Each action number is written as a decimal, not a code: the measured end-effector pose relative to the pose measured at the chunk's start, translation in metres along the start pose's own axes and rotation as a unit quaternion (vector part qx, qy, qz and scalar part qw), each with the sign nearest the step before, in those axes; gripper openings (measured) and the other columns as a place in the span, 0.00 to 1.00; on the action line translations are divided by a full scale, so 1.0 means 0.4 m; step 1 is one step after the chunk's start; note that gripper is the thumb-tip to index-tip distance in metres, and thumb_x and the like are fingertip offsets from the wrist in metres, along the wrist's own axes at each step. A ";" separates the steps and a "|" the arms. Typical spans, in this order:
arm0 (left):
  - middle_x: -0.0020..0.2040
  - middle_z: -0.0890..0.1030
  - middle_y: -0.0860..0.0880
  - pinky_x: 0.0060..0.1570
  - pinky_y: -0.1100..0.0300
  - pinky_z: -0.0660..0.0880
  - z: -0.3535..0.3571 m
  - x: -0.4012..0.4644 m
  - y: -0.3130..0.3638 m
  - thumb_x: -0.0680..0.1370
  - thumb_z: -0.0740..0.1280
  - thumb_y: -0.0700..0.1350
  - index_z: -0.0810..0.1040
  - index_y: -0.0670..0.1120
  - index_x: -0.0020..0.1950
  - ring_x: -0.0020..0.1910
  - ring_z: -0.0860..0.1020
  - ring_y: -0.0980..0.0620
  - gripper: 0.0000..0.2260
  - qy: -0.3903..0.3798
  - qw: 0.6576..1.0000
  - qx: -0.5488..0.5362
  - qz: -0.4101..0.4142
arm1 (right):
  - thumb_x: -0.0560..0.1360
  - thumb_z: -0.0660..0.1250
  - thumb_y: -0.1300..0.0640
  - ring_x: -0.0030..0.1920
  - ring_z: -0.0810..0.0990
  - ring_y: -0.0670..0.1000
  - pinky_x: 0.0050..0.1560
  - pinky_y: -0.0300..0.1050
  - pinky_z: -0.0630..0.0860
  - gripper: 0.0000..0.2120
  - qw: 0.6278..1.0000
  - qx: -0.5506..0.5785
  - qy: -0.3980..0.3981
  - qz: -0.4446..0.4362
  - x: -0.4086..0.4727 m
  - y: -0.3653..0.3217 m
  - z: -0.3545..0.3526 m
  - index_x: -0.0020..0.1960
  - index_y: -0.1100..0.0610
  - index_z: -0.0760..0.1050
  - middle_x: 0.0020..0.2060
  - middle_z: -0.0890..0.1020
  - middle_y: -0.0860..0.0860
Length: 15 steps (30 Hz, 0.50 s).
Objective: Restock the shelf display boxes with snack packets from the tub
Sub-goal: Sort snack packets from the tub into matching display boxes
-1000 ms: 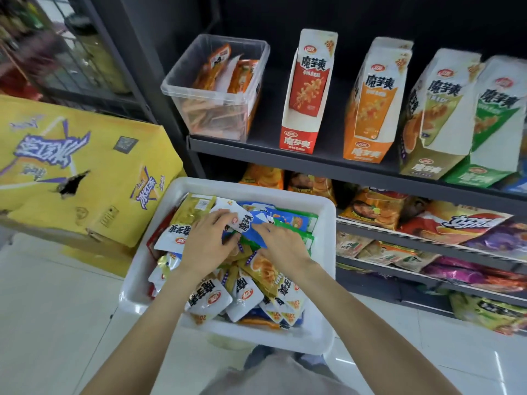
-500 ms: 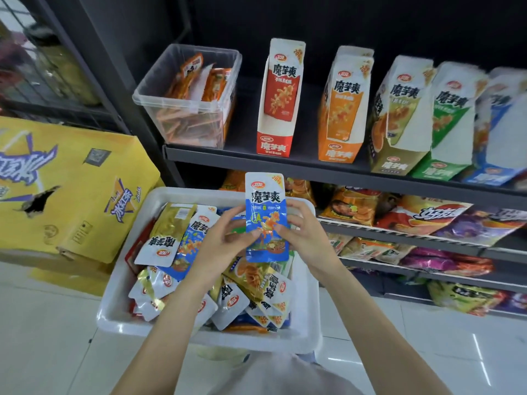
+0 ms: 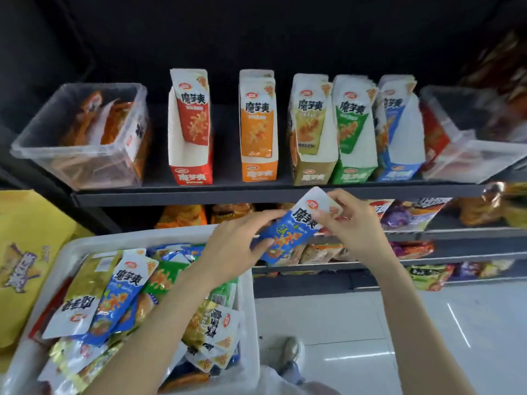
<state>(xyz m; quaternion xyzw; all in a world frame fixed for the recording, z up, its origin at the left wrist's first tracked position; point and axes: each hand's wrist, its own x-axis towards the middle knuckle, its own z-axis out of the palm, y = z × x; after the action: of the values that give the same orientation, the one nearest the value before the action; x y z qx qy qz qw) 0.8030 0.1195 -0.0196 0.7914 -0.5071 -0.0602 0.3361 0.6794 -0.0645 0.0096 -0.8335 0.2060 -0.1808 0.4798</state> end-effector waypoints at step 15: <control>0.62 0.76 0.51 0.62 0.56 0.65 0.213 0.546 0.226 0.78 0.65 0.53 0.75 0.51 0.64 0.63 0.71 0.49 0.16 0.040 0.988 0.112 0.097 | 0.77 0.65 0.51 0.33 0.78 0.50 0.35 0.50 0.75 0.10 0.900 -0.179 0.385 -0.098 0.174 0.059 -0.522 0.50 0.58 0.77 0.33 0.79 0.46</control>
<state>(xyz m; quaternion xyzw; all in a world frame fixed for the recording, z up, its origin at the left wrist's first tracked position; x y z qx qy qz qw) 0.8017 -0.1282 0.0224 0.7731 -0.5710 0.0613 0.2691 0.6304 -0.2625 0.0954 -0.7867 0.3209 -0.4934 0.1861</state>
